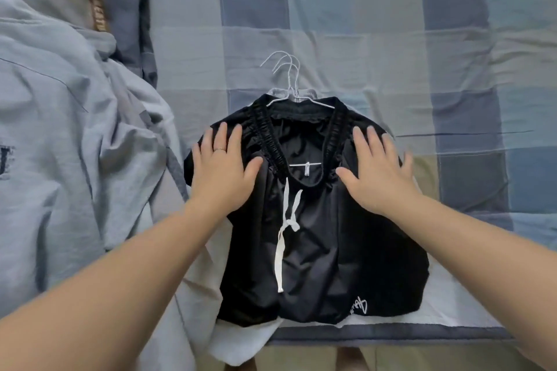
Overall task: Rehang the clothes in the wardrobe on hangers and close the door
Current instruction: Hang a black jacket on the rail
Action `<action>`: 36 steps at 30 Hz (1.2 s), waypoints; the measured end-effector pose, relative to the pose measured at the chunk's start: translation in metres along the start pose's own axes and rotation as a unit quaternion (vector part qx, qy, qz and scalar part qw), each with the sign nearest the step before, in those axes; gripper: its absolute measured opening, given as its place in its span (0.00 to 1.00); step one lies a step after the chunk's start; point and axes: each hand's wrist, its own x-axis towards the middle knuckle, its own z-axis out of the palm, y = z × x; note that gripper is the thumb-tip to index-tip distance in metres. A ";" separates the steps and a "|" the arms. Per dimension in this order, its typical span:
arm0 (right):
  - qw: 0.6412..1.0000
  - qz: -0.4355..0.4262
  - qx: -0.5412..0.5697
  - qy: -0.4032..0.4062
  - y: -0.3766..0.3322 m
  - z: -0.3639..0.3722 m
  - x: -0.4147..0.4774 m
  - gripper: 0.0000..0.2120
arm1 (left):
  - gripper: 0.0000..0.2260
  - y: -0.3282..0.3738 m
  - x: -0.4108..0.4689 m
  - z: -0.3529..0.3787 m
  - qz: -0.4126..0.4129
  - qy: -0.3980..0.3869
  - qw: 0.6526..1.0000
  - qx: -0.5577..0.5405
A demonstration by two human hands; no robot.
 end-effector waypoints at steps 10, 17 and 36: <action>0.999 0.016 0.031 -0.015 0.014 -0.016 0.084 0.29 | 0.19 0.006 0.071 -0.013 -0.063 0.012 0.996 -0.070; 0.990 0.009 0.144 0.004 0.024 -0.060 0.039 0.20 | 0.10 0.022 0.033 -0.058 -0.032 0.040 0.982 -0.180; 0.895 0.149 0.386 0.163 0.052 -0.147 -0.337 0.13 | 0.06 0.108 -0.183 -0.225 0.142 -0.064 0.958 -0.241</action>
